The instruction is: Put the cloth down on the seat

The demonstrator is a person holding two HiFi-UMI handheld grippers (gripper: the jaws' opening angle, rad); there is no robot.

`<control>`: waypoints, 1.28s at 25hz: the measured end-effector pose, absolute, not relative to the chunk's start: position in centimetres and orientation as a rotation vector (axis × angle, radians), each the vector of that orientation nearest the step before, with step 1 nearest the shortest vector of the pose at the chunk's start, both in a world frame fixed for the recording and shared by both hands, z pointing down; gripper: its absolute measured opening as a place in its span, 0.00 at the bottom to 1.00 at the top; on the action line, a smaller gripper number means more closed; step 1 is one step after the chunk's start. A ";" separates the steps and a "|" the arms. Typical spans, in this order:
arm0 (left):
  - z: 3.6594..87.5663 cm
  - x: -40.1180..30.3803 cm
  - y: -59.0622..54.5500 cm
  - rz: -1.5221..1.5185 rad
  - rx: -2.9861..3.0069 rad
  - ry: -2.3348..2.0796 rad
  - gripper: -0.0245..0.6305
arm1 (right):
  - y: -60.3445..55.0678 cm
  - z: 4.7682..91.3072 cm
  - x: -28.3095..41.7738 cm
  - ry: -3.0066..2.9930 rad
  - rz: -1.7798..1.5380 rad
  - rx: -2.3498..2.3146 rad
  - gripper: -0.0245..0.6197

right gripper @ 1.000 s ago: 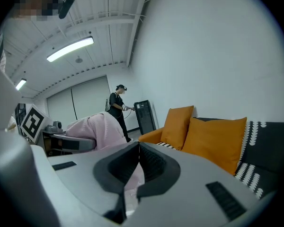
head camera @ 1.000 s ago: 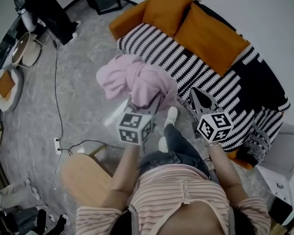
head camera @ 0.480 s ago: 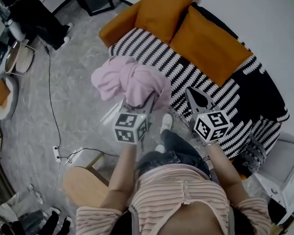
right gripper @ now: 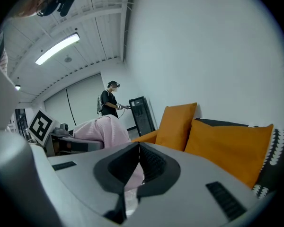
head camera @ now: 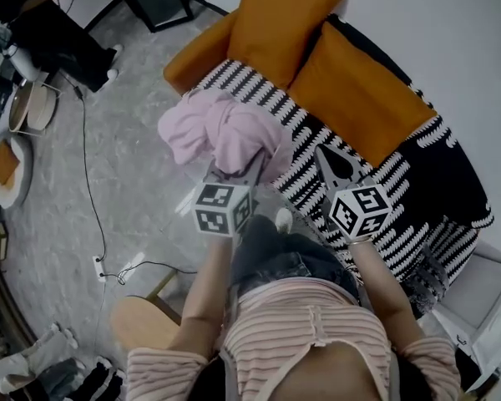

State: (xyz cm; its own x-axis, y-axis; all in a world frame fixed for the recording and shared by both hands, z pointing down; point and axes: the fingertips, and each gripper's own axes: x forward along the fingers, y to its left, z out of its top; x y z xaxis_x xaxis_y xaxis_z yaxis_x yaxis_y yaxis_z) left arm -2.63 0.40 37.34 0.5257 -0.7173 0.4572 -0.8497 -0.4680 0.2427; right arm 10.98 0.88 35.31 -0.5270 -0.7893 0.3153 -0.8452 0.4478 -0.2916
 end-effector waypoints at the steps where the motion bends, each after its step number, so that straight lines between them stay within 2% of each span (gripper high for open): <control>1: 37.1 -2.6 -0.4 0.414 2.333 -1.278 0.26 | 0.3 35.3 11.0 -2.555 0.639 1.454 0.05; 13: 40.7 -2.4 -8.4 0.524 2.359 -1.184 0.26 | -6.2 38.5 10.2 -2.482 0.735 1.516 0.05; 32: 51.4 -4.5 -21.2 0.620 2.198 -1.003 0.26 | -19.1 46.6 4.0 -2.320 0.935 1.494 0.05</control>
